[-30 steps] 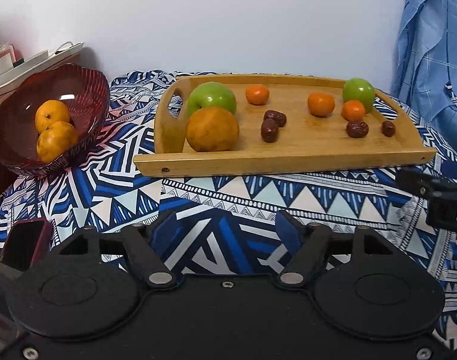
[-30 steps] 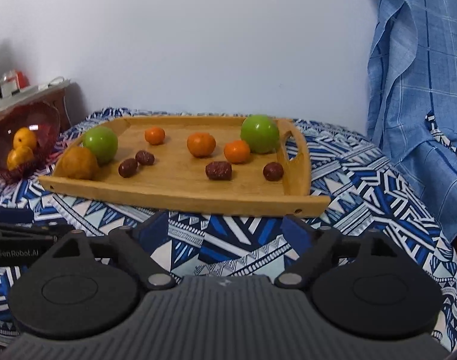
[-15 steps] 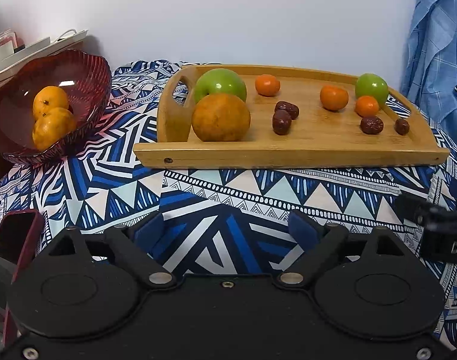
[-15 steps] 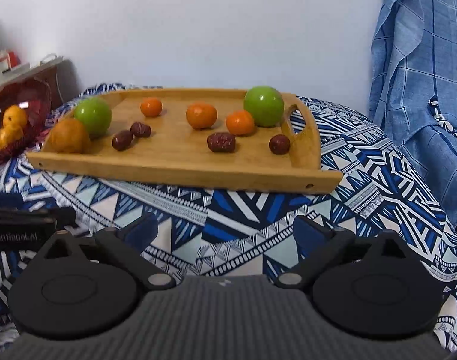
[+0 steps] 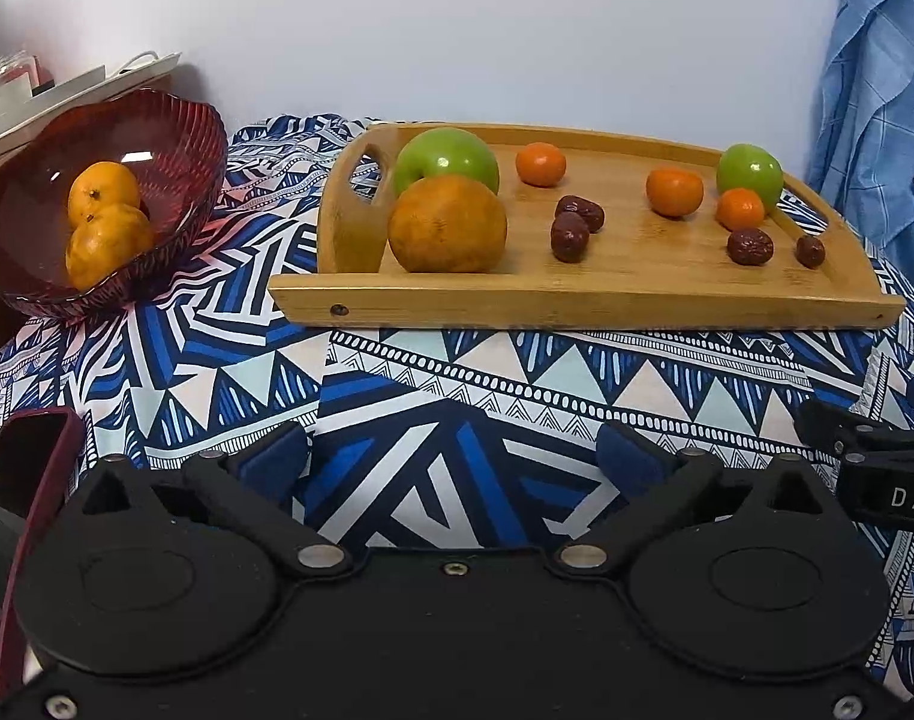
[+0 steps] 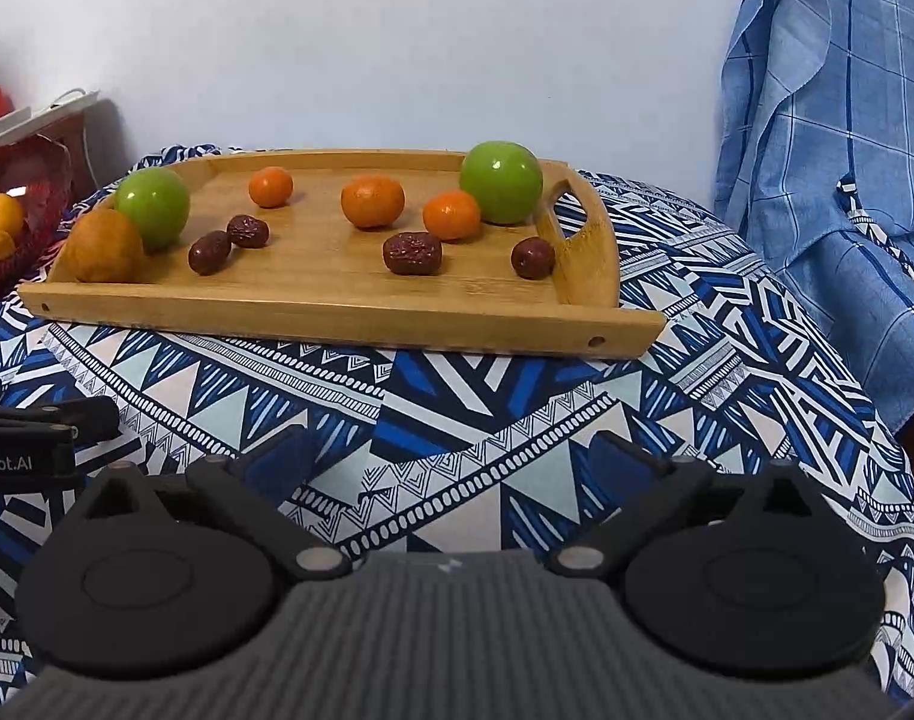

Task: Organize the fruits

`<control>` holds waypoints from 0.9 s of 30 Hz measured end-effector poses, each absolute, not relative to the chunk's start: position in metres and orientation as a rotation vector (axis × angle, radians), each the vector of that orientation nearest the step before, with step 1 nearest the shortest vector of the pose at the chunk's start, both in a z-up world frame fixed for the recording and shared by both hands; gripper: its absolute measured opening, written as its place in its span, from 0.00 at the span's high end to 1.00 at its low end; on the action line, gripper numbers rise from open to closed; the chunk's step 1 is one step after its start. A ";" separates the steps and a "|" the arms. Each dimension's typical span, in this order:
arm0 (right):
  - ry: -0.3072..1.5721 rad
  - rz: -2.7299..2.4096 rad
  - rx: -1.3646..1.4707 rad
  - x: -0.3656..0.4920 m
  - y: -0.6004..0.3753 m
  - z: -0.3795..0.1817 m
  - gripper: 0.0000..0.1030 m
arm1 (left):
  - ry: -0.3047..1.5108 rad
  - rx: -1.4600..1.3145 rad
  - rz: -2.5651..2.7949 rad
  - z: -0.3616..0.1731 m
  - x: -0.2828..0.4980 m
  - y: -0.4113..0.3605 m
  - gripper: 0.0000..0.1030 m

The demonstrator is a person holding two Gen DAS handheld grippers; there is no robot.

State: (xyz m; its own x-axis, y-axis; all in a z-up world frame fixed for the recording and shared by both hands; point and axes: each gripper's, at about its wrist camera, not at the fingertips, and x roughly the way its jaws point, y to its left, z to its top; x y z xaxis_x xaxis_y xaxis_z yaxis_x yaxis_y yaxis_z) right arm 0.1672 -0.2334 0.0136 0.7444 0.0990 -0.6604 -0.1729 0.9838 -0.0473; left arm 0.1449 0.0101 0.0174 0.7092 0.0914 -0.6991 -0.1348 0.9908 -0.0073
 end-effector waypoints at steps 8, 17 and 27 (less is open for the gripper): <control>0.722 0.147 -0.098 0.169 -0.233 0.010 0.00 | 0.777 -0.068 0.122 0.018 0.146 0.011 0.00; 0.725 0.154 -0.083 0.171 -0.235 0.008 0.00 | 0.768 -0.070 0.125 0.017 0.146 0.011 0.00; 0.724 0.154 -0.082 0.171 -0.235 0.008 0.00 | 0.766 -0.073 0.126 0.017 0.146 0.011 0.00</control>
